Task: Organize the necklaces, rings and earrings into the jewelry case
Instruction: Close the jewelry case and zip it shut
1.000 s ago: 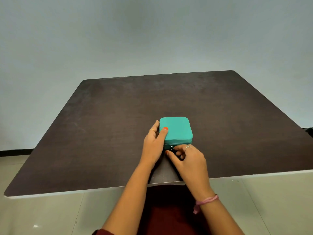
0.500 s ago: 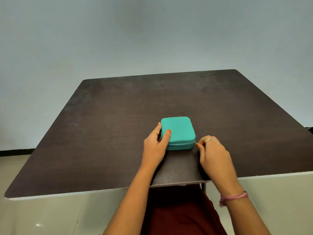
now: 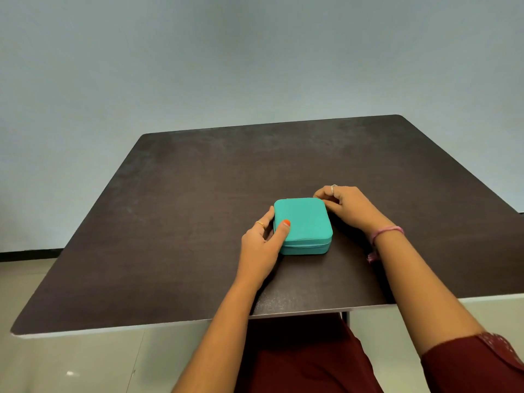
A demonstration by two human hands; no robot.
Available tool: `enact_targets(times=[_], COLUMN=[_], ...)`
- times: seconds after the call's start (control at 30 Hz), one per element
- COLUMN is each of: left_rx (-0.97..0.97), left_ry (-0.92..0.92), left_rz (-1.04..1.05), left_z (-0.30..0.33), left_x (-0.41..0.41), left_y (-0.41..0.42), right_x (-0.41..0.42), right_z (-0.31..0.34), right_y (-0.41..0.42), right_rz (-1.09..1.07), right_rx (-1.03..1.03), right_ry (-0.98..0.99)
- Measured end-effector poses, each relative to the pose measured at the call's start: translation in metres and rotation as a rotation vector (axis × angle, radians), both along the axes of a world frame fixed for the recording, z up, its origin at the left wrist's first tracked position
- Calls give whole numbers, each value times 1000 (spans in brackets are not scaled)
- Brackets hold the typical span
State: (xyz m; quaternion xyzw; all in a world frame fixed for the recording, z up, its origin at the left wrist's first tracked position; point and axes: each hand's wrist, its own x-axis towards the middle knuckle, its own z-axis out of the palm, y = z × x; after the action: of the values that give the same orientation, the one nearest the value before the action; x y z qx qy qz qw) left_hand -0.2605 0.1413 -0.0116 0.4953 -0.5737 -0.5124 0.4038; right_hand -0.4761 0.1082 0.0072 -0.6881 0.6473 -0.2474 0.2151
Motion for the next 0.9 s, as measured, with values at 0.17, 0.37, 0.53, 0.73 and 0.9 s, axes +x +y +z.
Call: enact_targets(times=[0.17, 0.37, 0.53, 0.73, 0.9], left_rx=[26, 19, 6, -53, 102], left_ry=[57, 73, 38, -19, 94], left_rz=[15, 50, 121, 90, 56], left_z=[-1, 0, 1, 2, -4], left_x=[0, -3, -3, -6, -4], left_y=[-2, -1, 2, 17, 28], right_x=[-3, 7, 26, 48, 63], right_z=[-6, -16, -19, -26, -27], right_y=[-8, 3, 28, 71, 101], right_rz=[18, -134, -303, -384, -385], right_rx=[-28, -73, -79, -110, -110], right_ry=[-34, -204, -349, -353, -310])
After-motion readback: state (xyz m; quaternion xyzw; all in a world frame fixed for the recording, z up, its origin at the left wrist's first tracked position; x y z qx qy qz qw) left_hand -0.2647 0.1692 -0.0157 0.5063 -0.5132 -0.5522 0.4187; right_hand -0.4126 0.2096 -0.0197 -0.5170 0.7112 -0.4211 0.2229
